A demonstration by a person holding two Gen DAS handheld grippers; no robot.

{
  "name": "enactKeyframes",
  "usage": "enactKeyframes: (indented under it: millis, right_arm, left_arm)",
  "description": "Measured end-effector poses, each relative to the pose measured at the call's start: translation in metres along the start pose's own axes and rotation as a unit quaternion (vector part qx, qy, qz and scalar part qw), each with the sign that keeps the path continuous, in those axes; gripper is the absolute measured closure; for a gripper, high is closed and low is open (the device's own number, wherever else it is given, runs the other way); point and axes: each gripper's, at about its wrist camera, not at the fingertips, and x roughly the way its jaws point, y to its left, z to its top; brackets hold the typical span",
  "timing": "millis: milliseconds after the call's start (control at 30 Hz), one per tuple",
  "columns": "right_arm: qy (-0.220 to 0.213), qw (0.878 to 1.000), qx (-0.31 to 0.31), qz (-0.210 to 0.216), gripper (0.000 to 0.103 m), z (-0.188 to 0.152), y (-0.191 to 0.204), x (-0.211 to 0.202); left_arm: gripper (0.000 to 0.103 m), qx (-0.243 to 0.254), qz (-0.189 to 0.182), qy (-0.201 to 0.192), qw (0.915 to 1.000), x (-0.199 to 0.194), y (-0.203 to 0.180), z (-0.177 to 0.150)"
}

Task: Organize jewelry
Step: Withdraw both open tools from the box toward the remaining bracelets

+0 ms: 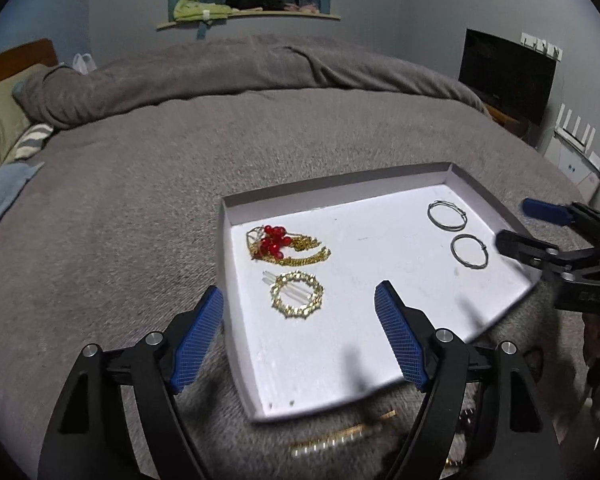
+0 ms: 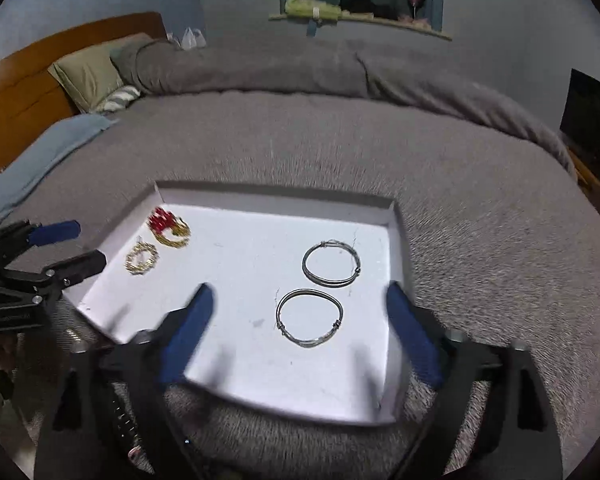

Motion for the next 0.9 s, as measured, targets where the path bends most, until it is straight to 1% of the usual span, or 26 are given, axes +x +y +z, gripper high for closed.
enactKeyframes:
  millis: [67, 200, 300, 467, 700, 900]
  right_arm:
    - [-0.01, 1.0, 0.003, -0.006, 0.005, -0.002, -0.001, -0.012]
    - [-0.022, 1.0, 0.01, -0.02, 0.005, -0.009, -0.003, -0.034]
    - [-0.03, 0.999, 0.023, -0.028, 0.005, -0.016, -0.008, -0.049]
    - [-0.038, 0.998, 0.045, -0.021, 0.005, -0.027, -0.014, -0.068]
    - [-0.042, 0.997, 0.059, -0.027, 0.005, -0.034, -0.016, -0.085]
    - [-0.038, 0.997, 0.061, -0.031, 0.005, -0.049, -0.017, -0.095]
  left_arm:
    - [0.013, -0.003, 0.002, -0.004, 1.0, -0.008, 0.0, -0.004]
    - [0.008, 0.0, 0.019, -0.019, 0.9996, -0.027, -0.007, -0.011]
    - [0.007, 0.008, 0.023, -0.025, 0.9994, -0.04, -0.012, -0.016]
    - [0.007, 0.018, 0.032, -0.035, 0.9987, -0.058, -0.019, -0.022]
    - [0.006, 0.012, 0.032, -0.037, 0.9987, -0.074, -0.018, -0.03]
    - [0.006, 0.007, 0.037, -0.032, 0.9988, -0.084, -0.012, -0.046]
